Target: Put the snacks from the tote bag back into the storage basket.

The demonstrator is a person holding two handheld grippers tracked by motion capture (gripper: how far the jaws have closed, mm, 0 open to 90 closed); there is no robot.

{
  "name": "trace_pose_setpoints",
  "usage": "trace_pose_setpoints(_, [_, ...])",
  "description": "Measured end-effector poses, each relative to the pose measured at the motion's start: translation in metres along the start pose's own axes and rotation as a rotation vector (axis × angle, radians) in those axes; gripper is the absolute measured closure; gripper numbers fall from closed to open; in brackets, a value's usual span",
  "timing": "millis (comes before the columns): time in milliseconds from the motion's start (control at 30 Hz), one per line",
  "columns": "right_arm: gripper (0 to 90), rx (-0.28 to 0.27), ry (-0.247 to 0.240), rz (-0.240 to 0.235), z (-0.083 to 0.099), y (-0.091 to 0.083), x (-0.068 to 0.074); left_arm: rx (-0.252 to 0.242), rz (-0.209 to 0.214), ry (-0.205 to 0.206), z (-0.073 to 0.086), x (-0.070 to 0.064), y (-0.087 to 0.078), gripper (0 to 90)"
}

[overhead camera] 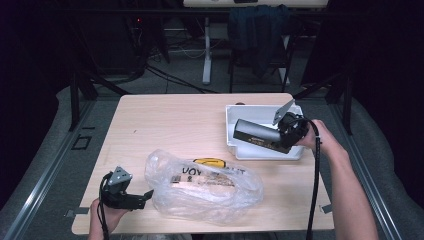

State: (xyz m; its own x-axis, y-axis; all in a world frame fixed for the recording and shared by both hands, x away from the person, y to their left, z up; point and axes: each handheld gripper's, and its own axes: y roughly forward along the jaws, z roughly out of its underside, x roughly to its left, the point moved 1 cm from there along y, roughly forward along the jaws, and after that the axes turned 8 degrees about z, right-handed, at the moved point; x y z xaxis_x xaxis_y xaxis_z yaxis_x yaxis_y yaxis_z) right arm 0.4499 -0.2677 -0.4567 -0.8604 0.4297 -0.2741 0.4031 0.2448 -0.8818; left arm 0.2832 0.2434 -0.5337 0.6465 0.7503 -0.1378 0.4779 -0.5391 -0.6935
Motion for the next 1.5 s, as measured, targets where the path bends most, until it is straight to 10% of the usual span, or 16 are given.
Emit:
trace_pose_setpoints(933, [39.3, 0.124, -0.024, -0.001, 0.005, 0.081, -0.010, 0.013, -0.011, 0.000, 0.001, -0.001, 0.003, 3.7])
trace_pose_setpoints(1200, [20.5, 0.055, 0.147, 0.037, 0.004, 0.064, -0.013, 0.007, -0.010, -0.008, 0.002, 0.001, 0.002, 3.8])
trace_pose_setpoints(1500, [54.6, -0.072, 0.337, 0.127, -0.035, 0.043, -0.007, 0.008, -0.017, -0.007, 0.002, 0.002, 0.002, 3.7])
